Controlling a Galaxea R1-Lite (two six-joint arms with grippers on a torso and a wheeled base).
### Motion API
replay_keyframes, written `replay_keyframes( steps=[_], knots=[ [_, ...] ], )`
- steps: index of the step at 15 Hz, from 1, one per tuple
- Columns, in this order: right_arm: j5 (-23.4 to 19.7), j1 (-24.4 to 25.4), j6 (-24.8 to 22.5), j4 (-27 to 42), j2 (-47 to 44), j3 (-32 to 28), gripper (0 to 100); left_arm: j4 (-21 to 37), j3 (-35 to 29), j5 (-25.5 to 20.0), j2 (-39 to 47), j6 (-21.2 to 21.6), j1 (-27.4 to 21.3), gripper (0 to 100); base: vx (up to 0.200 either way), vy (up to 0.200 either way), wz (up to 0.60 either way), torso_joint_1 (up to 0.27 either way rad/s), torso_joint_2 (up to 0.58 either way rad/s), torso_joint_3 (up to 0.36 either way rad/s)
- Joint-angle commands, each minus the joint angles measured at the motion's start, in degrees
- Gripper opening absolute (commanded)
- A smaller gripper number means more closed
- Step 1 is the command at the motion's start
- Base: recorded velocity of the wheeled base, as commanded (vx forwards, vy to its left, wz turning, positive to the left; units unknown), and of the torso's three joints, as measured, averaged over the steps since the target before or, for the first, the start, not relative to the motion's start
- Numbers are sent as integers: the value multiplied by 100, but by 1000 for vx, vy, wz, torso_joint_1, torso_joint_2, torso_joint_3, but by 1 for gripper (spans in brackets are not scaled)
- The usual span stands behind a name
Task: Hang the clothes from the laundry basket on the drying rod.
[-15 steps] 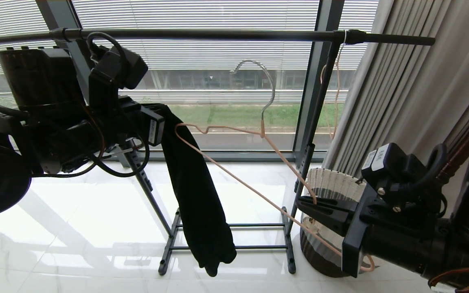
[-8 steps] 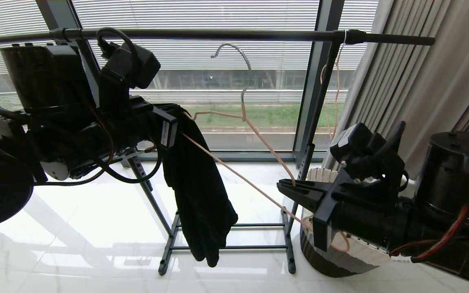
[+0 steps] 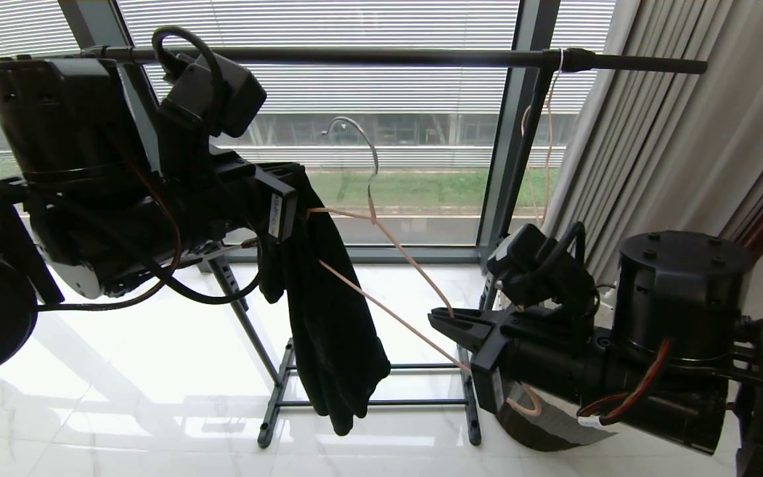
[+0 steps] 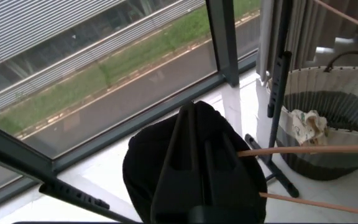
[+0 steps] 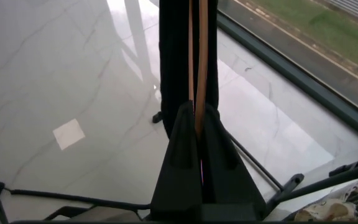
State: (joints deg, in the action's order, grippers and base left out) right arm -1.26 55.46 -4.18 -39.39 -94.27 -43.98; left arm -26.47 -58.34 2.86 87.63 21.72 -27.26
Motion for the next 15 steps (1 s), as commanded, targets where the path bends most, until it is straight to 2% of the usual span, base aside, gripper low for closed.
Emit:
replay_keyframes(
  steps=[1, 7, 10, 11, 15],
  knots=[
    [11, 0, 58, 1, -338, -207, 0, 10, 42, 4, -114, -1, -236, 0, 0, 0, 0, 0, 0, 0],
    [38, -52, 84, -8, -865, -893, 0, 36, 130, 30, -281, -1, -438, 0, 0, 0, 0, 0, 0, 0],
    [82, -52, 84, -8, -944, -928, 0, 546, 122, 21, -712, -45, -447, 0, 0, 0, 0, 0, 0, 0],
    [90, -52, 102, -8, -970, -963, 0, 810, 139, 12, -852, -221, -456, 0, 0, 0, 0, 0, 0, 0],
    [126, -26, 93, -8, -988, -1095, 0, 871, 139, 21, -826, -318, -491, 0, 0, 0, 0, 0, 0, 0]
  ],
)
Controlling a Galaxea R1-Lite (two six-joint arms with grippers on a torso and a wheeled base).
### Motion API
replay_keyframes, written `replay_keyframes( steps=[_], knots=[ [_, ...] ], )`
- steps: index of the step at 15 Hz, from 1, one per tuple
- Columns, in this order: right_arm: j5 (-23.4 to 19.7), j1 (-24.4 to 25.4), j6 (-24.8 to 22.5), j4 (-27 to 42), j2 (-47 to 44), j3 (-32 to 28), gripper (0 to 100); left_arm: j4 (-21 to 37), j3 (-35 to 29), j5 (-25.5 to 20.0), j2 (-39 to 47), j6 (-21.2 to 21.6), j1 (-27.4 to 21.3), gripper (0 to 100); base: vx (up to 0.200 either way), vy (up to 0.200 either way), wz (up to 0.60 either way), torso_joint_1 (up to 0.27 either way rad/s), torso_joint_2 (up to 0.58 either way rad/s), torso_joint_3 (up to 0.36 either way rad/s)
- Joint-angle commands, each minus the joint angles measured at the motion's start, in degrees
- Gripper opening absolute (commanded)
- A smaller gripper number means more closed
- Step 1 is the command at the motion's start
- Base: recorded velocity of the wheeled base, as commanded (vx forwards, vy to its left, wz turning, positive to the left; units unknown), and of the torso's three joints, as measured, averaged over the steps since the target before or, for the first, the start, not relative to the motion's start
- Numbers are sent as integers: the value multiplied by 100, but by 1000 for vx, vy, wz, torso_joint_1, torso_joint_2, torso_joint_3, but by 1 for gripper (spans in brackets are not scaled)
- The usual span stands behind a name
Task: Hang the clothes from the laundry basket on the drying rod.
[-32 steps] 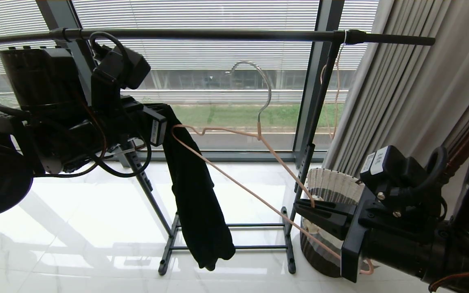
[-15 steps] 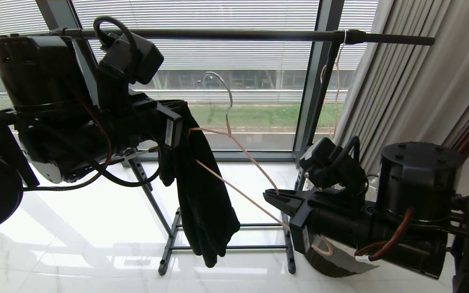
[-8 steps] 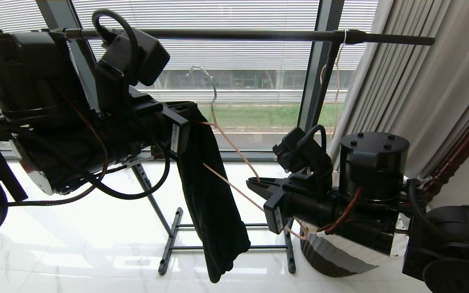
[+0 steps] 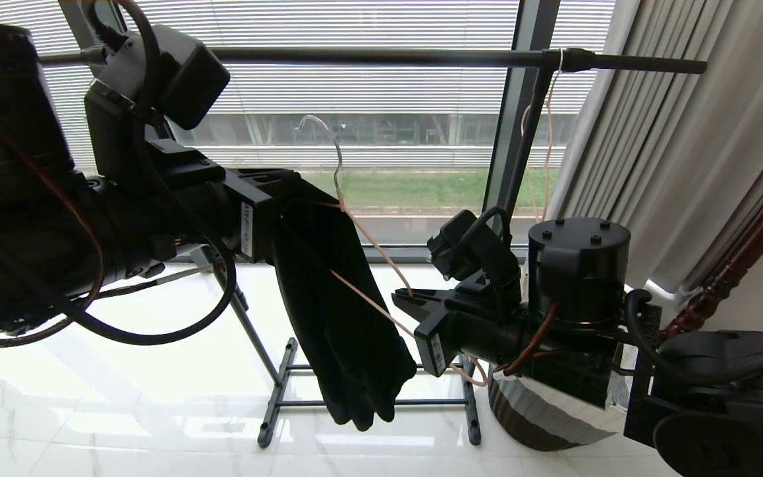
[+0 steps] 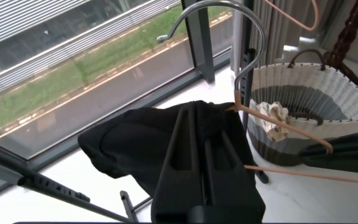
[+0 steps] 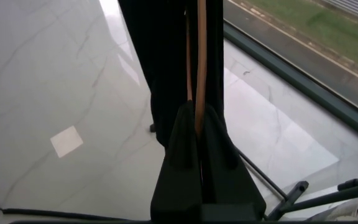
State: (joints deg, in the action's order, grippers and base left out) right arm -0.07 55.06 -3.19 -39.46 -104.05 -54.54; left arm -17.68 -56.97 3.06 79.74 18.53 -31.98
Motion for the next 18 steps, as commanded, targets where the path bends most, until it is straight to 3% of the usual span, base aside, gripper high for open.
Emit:
replay_keyframes(
  steps=[1, 6, 10, 11, 18],
  knots=[
    [51, 22, -6, 0, -19, -74, 0, -8, 1, 2, 24, -16, -72, 0, 0, 0, 0, 0, 0, 0],
    [262, 294, -6, 0, -2, -74, 0, -104, -25, 10, 200, -25, -81, 0, 0, 0, 0, 0, 0, 0],
    [385, 224, -6, -114, -10, -83, 0, -104, 10, 10, 77, -16, -81, 0, 0, 0, 0, 0, 0, 0],
    [464, 198, -6, -123, -10, -83, 0, -104, 10, 10, 15, -16, -81, 100, 0, 0, 0, 0, 0, 0],
    [517, 92, -15, -194, 16, -118, 0, -96, 10, 10, -99, 10, -37, 100, 0, 0, 0, 0, 0, 0]
  ],
)
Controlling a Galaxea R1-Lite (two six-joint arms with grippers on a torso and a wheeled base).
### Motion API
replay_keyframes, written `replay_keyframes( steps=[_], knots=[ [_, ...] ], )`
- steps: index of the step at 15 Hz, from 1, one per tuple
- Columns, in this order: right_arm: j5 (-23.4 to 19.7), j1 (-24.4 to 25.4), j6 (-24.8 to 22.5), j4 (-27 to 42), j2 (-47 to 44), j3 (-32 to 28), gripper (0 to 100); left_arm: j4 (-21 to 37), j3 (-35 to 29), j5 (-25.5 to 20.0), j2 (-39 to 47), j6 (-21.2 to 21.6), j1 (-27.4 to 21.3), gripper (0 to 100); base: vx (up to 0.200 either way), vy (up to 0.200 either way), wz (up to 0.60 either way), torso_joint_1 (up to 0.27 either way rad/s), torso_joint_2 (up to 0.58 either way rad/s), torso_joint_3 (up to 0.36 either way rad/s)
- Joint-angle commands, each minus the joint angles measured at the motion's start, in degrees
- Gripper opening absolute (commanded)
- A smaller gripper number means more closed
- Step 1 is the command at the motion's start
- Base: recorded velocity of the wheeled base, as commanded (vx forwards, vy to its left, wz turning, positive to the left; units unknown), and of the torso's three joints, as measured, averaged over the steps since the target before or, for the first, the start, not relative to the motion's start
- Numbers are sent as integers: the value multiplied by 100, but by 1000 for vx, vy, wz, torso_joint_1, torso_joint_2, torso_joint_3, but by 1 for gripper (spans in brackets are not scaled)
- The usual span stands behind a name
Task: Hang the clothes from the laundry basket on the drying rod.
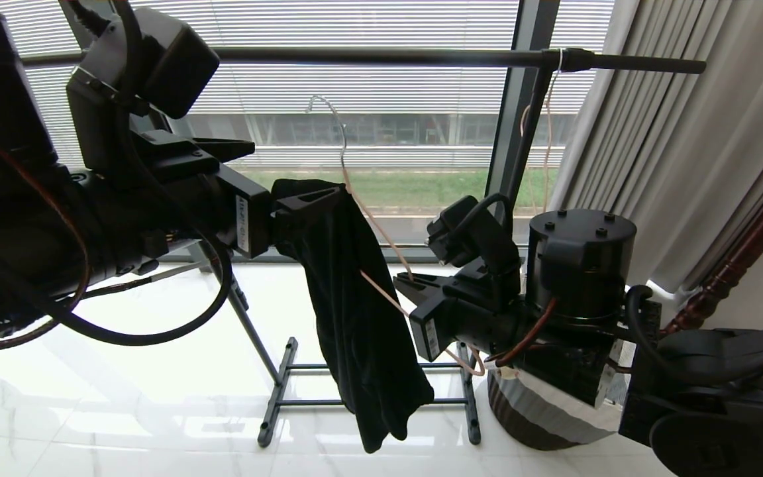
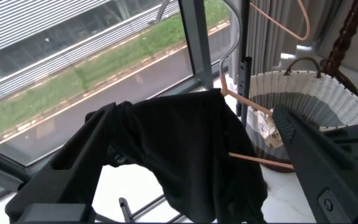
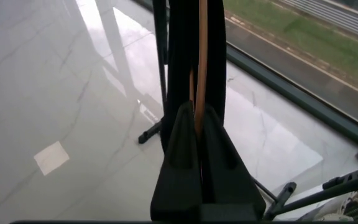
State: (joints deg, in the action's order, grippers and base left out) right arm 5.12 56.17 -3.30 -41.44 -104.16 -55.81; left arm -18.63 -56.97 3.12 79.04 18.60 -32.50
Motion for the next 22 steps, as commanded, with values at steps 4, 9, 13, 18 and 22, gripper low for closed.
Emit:
replay_keyframes(
  steps=[4, 9, 13, 18, 22],
  knots=[
    [-125, -265, -56, 4, 431, 290, 0, -1, 546, -242, -416, 38, 499, 100, 0, 0, 0, 0, 0, 0],
    [-1277, -309, -689, 65, 1556, 1705, 0, -9, 2181, -1103, -1550, 346, 657, 100, 0, 0, 0, 0, 0, 0],
    [-1989, -309, -1217, 839, 2013, 1977, 0, -9, 2726, -1226, -2130, 346, 640, 100, 0, 0, 0, 0, 0, 0],
    [-2736, -300, -2051, 1524, 2180, 2241, 0, -1, 3684, -2738, -2640, 1418, 631, 100, 0, 0, 0, 0, 0, 0],
    [-2806, -265, -2315, 1524, 2172, 2285, 0, -1, 3772, -2922, -2455, 1594, 622, 100, 0, 0, 0, 0, 0, 0]
  ],
)
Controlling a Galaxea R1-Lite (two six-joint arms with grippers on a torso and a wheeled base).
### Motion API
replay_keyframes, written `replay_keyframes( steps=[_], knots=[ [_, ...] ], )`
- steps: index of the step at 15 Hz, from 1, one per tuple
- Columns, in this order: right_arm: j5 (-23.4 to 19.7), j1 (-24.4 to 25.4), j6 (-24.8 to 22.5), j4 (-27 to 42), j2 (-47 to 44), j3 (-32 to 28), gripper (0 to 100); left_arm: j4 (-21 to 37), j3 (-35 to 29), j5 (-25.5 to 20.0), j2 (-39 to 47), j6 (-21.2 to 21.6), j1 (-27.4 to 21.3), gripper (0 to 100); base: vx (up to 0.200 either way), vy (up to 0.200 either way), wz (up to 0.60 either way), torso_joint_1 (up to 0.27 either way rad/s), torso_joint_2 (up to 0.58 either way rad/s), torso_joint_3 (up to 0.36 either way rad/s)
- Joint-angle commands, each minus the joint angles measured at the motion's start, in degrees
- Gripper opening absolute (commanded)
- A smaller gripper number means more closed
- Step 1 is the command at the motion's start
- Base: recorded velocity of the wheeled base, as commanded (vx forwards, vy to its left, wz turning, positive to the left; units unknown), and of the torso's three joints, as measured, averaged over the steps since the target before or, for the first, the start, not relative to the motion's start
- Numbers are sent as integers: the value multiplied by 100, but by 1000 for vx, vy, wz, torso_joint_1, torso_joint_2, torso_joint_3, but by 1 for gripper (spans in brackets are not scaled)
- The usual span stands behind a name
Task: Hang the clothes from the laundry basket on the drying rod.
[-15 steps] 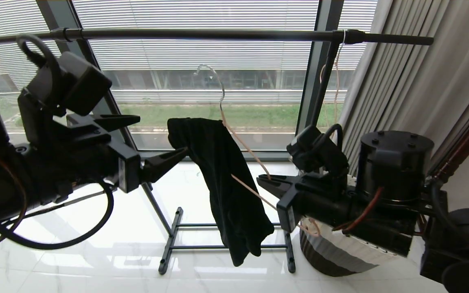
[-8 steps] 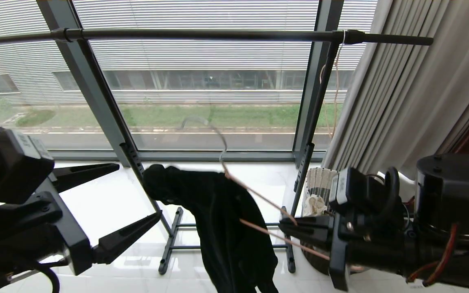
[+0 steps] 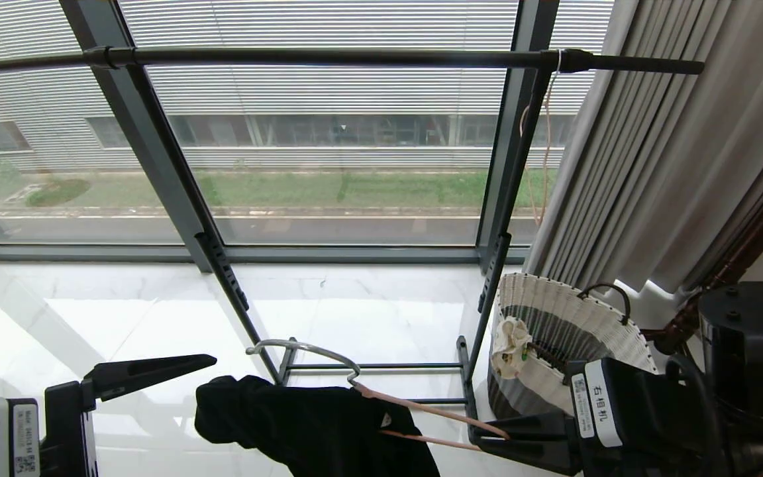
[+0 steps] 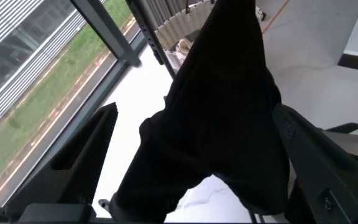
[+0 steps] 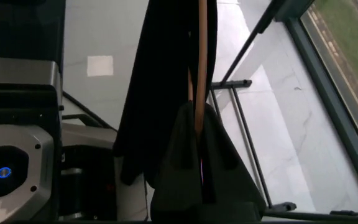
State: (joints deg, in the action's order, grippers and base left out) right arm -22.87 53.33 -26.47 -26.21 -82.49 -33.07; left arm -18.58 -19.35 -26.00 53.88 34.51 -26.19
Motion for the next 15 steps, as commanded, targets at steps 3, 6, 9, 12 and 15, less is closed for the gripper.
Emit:
replay_keyframes(
  steps=[3, 6, 9, 12, 15],
  knots=[
    [-33, 380, -140, -7, -56, -41, 0, -5, 1, -19, 228, 3, -255, 100, 0, 0, 0, 0, 0, 0],
    [-25, 705, -350, -7, -48, -50, 0, 3, 45, -19, 298, 12, -554, 100, 0, 0, 0, 0, 0, 0],
    [-25, 977, -535, -7, -39, -85, 0, 3, 45, -19, 395, 73, -660, 100, 0, 0, 0, 0, 0, 0],
    [-7, 1056, -553, -7, -48, -156, 0, 3, 159, -19, 395, 91, -730, 100, 0, 0, 0, 0, 0, 0],
    [2, 1153, -667, 2, -48, -173, 0, 3, 168, -19, 413, 91, -756, 100, 0, 0, 0, 0, 0, 0]
  ],
)
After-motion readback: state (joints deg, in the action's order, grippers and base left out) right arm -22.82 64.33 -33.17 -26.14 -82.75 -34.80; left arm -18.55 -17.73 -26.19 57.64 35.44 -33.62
